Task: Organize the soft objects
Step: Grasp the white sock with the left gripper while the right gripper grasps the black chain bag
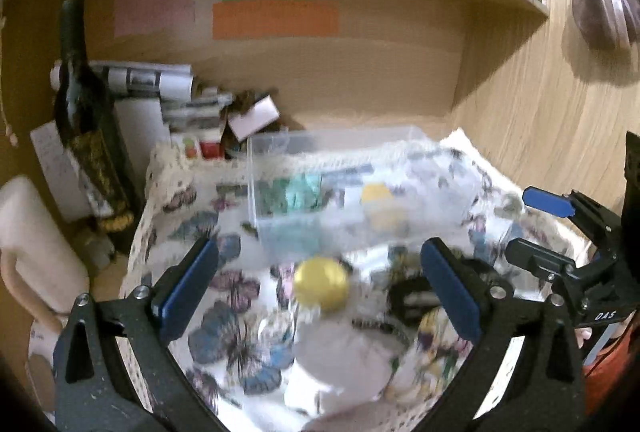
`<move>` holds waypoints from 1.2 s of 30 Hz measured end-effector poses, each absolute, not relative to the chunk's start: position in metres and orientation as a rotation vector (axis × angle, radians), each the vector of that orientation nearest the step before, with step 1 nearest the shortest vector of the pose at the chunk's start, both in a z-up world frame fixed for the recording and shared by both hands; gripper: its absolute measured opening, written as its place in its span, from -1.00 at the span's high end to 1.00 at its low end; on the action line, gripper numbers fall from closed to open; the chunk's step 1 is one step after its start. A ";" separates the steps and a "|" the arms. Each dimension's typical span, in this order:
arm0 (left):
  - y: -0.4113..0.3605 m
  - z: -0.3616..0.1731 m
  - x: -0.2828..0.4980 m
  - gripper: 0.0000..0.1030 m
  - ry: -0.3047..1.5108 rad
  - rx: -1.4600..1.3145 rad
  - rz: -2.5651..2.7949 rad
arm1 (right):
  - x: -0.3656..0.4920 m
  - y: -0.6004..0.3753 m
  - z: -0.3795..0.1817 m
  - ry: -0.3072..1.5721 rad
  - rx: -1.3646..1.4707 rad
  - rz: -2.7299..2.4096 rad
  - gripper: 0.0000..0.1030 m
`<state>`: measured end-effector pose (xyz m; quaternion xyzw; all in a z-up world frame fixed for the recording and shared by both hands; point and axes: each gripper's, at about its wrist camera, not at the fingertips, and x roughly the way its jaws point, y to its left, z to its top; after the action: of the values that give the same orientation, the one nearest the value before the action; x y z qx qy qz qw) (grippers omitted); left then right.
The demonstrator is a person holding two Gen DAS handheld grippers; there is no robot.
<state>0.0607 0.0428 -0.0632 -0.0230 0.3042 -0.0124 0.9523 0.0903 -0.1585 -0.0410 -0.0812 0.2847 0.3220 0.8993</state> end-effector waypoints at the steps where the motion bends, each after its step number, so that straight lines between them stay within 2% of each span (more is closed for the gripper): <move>1: 0.042 -0.068 0.058 -0.99 0.628 -0.043 -0.020 | 0.089 -0.158 -0.046 0.604 -0.166 0.669 -0.72; 7: 0.048 -0.099 0.049 -0.99 0.709 -0.067 -0.019 | 0.086 -0.156 -0.070 0.681 -0.154 0.670 -0.69; 12: 0.054 -0.117 0.045 -0.99 0.752 -0.122 -0.023 | 0.092 -0.160 -0.082 0.739 -0.111 0.675 -0.36; 16: 0.055 -0.121 0.041 -0.96 0.744 -0.149 -0.041 | 0.095 -0.161 -0.088 0.774 -0.077 0.711 -0.01; 18: 0.054 -0.122 0.040 -0.68 0.747 -0.159 -0.062 | 0.096 -0.161 -0.089 0.783 -0.063 0.720 0.08; 21: 0.052 -0.124 0.042 -0.37 0.764 -0.176 -0.103 | 0.097 -0.161 -0.089 0.786 -0.047 0.745 0.33; 22: 0.052 -0.124 0.042 -0.31 0.766 -0.179 -0.112 | 0.097 -0.161 -0.088 0.785 -0.044 0.754 0.49; 24: 0.050 -0.124 0.042 -0.06 0.770 -0.181 -0.128 | 0.097 -0.161 -0.085 0.772 -0.042 0.752 0.53; 26: 0.047 -0.123 0.042 0.14 0.774 -0.182 -0.145 | 0.096 -0.161 -0.083 0.757 -0.040 0.753 0.71; 27: 0.046 -0.123 0.042 0.22 0.775 -0.180 -0.147 | 0.096 -0.162 -0.081 0.750 -0.034 0.751 0.72; 32: 0.048 -0.118 0.043 0.44 0.764 -0.193 -0.153 | 0.100 -0.171 -0.071 0.708 0.002 0.725 0.81; 36: 0.053 -0.106 0.042 0.46 0.732 -0.212 -0.152 | 0.102 -0.181 -0.059 0.657 0.018 0.694 0.84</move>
<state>0.0424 0.0531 -0.1065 -0.1035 0.3567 -0.0740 0.9255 0.1017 -0.1809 -0.0595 0.0087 0.3163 0.3340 0.8879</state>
